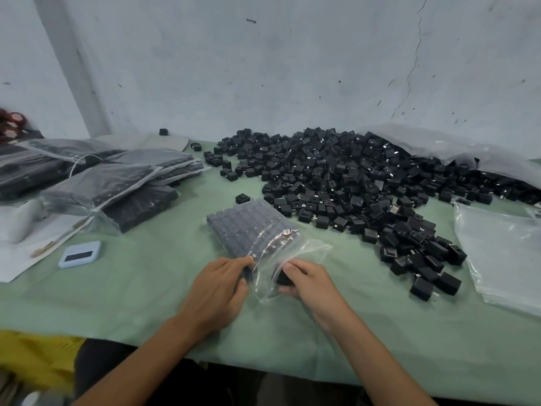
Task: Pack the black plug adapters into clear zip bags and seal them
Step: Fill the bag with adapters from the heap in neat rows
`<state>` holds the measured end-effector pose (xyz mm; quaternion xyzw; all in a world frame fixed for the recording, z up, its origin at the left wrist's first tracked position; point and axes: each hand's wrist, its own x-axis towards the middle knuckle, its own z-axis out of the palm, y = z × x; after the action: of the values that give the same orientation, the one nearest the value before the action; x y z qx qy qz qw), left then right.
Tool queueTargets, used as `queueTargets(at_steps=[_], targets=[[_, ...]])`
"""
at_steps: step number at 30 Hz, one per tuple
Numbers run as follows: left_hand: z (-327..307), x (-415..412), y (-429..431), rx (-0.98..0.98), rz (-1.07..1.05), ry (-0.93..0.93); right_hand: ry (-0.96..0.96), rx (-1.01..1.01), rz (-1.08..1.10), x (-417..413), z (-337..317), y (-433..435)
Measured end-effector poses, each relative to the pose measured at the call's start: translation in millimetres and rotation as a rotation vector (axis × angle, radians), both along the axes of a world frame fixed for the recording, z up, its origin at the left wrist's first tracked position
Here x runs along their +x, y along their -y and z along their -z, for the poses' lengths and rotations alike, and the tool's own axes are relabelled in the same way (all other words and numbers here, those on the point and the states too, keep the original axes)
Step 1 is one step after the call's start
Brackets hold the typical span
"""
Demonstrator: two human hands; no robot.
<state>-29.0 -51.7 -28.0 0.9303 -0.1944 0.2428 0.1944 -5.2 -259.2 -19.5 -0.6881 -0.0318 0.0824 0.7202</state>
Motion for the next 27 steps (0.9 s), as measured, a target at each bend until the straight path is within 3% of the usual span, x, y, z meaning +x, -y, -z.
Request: queueTargets(at_steps=[3, 8, 15, 22, 27], targets=[[1, 0, 0, -0.007, -0.001, 0.010, -0.047, 0.039, 0.009, 2, -1, -12], [2, 1, 0, 0.002, 0.007, 0.026, 0.237, -0.501, 0.087, 9, 10, -7], [2, -1, 0, 0.007, 0.010, 0.032, 0.386, -0.831, 0.095, 19, 13, -17], [1, -1, 0, 0.031, 0.011, 0.012, 0.442, -0.639, 0.023, 19, 9, -20], [3, -1, 0, 0.047, -0.003, -0.004, 0.410, -0.652, 0.087, 21, 10, -23]])
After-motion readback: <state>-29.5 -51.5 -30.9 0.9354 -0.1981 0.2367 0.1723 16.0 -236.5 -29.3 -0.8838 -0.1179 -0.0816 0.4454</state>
